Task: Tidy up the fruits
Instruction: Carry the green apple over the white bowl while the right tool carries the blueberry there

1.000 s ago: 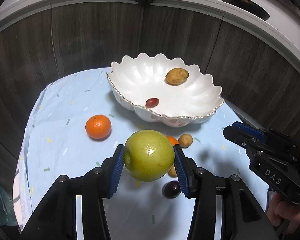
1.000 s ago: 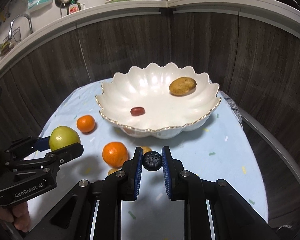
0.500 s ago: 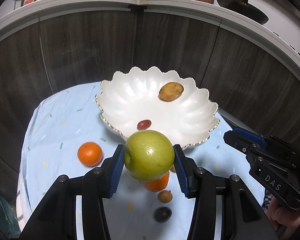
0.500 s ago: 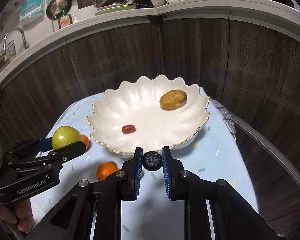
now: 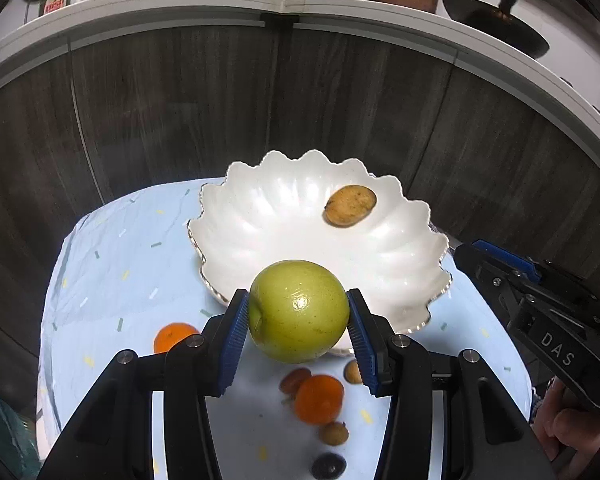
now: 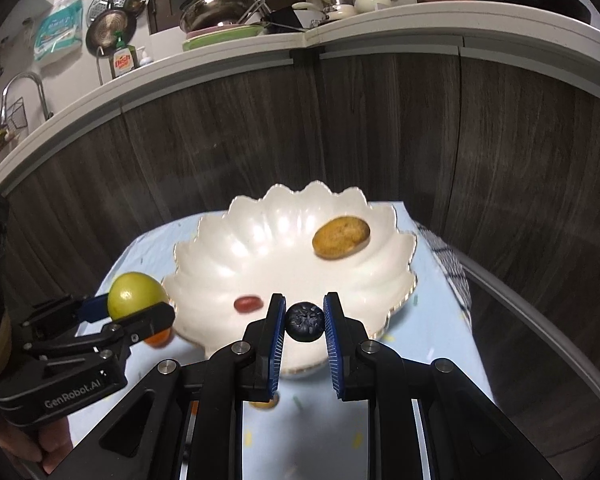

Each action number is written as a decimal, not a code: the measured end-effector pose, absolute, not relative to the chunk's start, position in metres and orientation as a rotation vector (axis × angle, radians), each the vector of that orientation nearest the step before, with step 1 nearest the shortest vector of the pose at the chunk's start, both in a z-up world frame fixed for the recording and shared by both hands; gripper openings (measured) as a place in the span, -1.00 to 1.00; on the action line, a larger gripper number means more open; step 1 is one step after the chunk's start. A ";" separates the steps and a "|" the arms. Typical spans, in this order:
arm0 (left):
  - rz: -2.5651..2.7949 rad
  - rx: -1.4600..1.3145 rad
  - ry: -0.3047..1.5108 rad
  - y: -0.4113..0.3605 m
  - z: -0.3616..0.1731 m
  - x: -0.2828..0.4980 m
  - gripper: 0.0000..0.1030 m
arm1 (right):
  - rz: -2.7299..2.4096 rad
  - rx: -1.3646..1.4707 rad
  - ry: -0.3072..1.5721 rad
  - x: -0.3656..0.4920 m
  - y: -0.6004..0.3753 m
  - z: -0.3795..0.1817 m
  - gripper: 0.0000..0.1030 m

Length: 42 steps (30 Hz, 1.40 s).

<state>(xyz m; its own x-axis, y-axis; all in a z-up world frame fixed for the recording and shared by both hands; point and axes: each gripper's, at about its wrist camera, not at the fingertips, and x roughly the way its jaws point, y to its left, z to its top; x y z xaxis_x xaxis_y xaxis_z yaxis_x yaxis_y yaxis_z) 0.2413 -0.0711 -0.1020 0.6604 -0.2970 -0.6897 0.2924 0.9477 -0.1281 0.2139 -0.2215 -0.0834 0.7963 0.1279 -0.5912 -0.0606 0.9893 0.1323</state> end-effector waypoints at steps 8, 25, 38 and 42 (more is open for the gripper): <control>-0.313 -0.015 0.773 -0.069 -0.103 0.264 -0.08 | 0.094 0.119 0.636 0.236 -0.221 -0.087 -0.60; -0.317 0.028 0.815 -0.091 -0.129 0.284 -0.08 | 0.082 0.140 0.640 0.267 -0.232 -0.110 -0.60; -0.286 0.029 0.840 -0.097 -0.140 0.288 -0.08 | 0.083 0.078 0.602 0.274 -0.232 -0.113 -0.60; -0.295 0.045 0.842 -0.104 -0.142 0.287 -0.08 | 0.089 0.093 0.609 0.274 -0.235 -0.113 -0.60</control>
<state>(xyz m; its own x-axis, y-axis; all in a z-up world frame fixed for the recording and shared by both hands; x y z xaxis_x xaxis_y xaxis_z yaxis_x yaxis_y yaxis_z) 0.2874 -0.1037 -0.1423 0.6279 -0.2393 -0.7406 0.2751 0.9584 -0.0764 0.2737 -0.2352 -0.1129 0.8165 0.1111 -0.5665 -0.0565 0.9920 0.1131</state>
